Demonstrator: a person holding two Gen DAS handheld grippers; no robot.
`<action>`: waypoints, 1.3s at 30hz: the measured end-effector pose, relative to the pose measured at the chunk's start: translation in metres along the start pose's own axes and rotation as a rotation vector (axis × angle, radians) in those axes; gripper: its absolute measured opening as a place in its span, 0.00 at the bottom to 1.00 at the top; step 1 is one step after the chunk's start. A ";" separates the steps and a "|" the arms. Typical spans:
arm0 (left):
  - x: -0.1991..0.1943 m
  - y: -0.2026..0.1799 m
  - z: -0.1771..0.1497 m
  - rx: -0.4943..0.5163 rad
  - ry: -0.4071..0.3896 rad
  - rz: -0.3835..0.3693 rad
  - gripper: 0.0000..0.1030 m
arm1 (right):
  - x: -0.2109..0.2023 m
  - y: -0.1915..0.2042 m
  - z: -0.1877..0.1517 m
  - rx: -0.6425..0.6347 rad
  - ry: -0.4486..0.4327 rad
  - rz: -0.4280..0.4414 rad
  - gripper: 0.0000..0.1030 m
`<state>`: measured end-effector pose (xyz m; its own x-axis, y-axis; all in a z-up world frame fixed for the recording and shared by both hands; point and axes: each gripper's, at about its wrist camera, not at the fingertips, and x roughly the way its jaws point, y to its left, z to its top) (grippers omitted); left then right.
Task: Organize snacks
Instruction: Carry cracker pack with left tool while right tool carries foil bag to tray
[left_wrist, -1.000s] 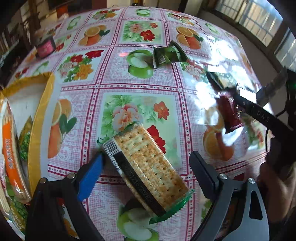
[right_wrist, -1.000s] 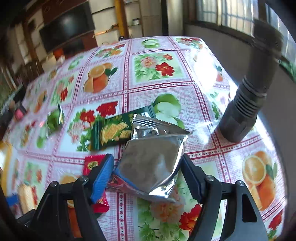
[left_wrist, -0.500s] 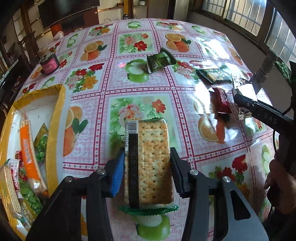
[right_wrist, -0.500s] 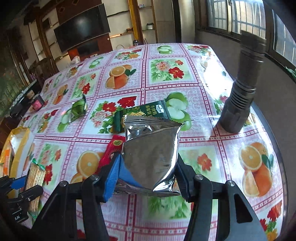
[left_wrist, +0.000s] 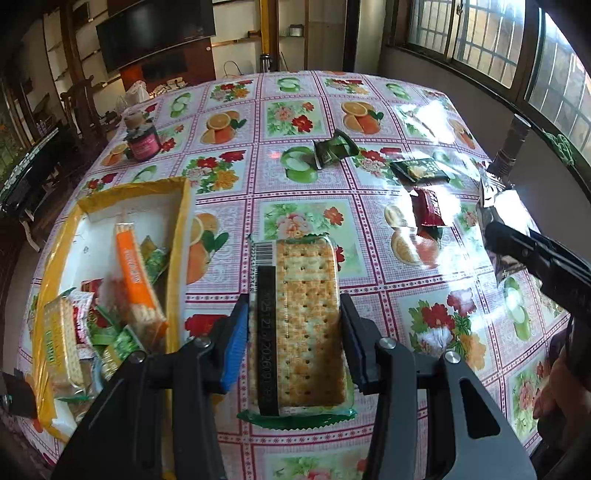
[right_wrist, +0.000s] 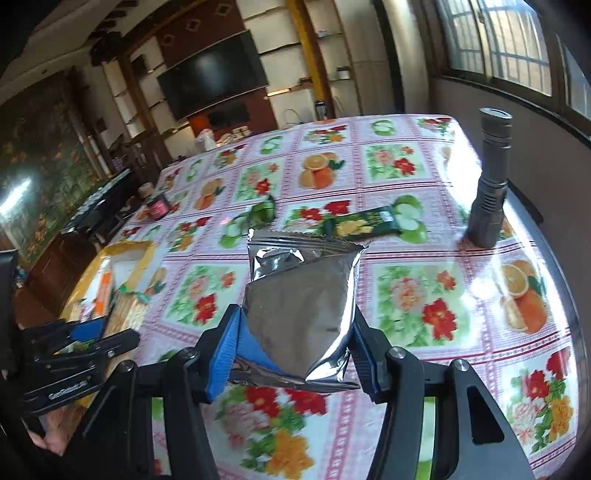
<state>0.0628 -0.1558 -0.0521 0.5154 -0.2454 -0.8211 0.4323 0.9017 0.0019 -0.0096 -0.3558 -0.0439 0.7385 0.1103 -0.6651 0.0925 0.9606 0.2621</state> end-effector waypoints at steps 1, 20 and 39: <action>-0.003 0.002 -0.001 -0.003 -0.005 0.002 0.46 | -0.002 0.008 -0.001 -0.017 0.001 0.007 0.54; -0.032 0.061 -0.028 -0.095 -0.036 0.045 0.46 | 0.012 0.083 -0.017 -0.110 0.065 0.167 0.54; -0.041 0.128 -0.042 -0.207 -0.045 0.113 0.46 | 0.039 0.153 -0.009 -0.200 0.094 0.294 0.54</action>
<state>0.0658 -0.0154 -0.0424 0.5860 -0.1504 -0.7962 0.2116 0.9769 -0.0287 0.0273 -0.2025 -0.0364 0.6484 0.4036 -0.6455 -0.2541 0.9140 0.3163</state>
